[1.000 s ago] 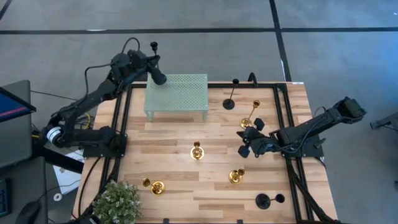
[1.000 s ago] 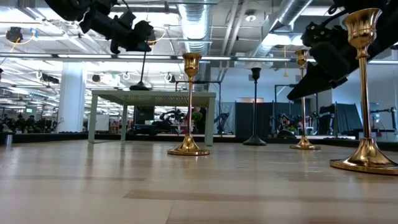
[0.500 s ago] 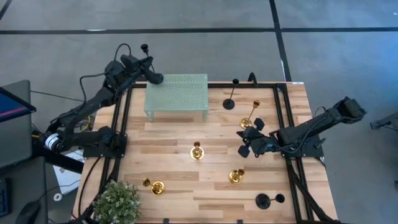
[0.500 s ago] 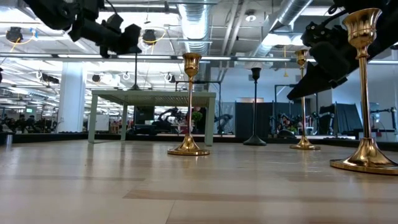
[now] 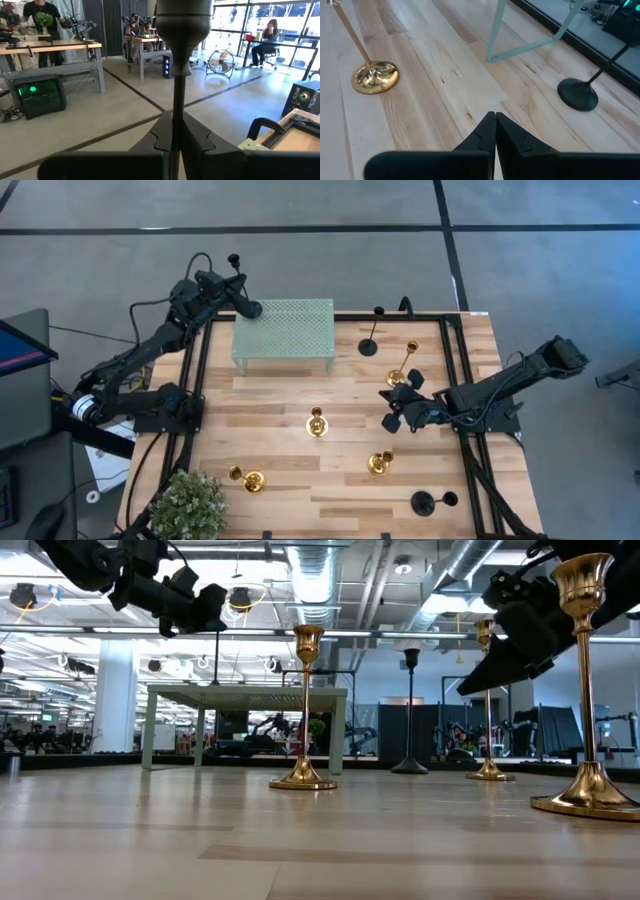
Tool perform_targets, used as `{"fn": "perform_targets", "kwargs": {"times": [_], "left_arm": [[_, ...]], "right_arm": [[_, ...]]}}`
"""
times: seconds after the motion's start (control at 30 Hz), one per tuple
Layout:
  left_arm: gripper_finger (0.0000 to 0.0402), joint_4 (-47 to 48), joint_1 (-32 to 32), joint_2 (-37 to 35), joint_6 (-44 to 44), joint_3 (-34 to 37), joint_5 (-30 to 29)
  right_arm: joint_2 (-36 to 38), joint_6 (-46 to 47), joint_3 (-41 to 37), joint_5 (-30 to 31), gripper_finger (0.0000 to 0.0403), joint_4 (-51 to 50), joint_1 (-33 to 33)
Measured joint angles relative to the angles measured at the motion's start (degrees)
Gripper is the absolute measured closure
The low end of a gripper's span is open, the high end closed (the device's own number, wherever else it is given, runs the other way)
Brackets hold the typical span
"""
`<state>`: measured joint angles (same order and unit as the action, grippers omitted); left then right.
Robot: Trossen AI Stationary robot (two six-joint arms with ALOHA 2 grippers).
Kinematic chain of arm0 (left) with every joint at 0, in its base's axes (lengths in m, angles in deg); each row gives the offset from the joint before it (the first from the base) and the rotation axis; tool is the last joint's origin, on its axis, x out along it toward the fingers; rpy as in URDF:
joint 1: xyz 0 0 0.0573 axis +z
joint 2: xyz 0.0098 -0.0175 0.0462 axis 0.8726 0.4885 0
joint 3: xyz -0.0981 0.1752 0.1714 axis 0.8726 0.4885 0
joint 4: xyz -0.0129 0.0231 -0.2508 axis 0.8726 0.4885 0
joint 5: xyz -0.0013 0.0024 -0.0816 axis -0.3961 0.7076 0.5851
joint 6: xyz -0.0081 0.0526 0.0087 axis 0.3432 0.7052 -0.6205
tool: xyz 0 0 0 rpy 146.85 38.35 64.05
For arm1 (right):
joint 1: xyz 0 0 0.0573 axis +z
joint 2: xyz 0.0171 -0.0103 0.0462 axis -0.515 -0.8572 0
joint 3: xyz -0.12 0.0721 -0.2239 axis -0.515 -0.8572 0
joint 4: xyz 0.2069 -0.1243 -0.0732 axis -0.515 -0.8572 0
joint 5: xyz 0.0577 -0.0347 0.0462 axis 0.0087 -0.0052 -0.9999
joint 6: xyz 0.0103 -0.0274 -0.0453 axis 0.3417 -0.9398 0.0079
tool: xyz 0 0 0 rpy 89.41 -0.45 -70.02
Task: Pick & Place candle stick holders
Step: Put the black candle holder on the shelf
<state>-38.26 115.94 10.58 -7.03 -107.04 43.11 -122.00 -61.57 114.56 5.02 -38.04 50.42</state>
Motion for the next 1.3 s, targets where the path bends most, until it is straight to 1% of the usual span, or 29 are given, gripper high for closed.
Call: {"fn": "perform_targets", "kwargs": {"times": [0.3,0.43,0.57,0.77,0.97,1.17,1.3], "left_arm": [[0.0388,-0.66,0.0,2.64,0.09,-0.09,0.02],[0.0377,-0.6,0.0,2.8,-0.17,-0.09,0.02],[0.0357,0.92,0.0,3.15,-0.38,0.14,-0.02],[0.0329,0.42,0.0,2.98,-0.57,0.09,-0.02],[0.0286,0.35,0.0,2.51,-2.09,0.09,-0.02],[0.0238,0.59,0.0,0.46,-2.09,0.09,-0.02],[0.0215,3.84,-0.58,-2.36,-2.08,0.08,-0.02]], "right_arm": [[0.0,-0.01,0.01,-0.23,0.0403,0.0,0.0],[0.0,-0.03,0.01,-0.23,0.0403,-0.03,0.0],[0.0,-0.45,0.01,-0.51,0.0403,-0.14,0.0],[0.0,-0.45,0.01,-0.67,0.0403,-0.15,0.0],[0.0,-0.45,0.01,-0.69,0.0403,-0.15,0.0],[0.0,-0.47,0.01,-2.22,0.0403,-0.15,0.01],[0.0,-0.47,0.01,-2.24,0.0403,-0.15,0.0]]}}
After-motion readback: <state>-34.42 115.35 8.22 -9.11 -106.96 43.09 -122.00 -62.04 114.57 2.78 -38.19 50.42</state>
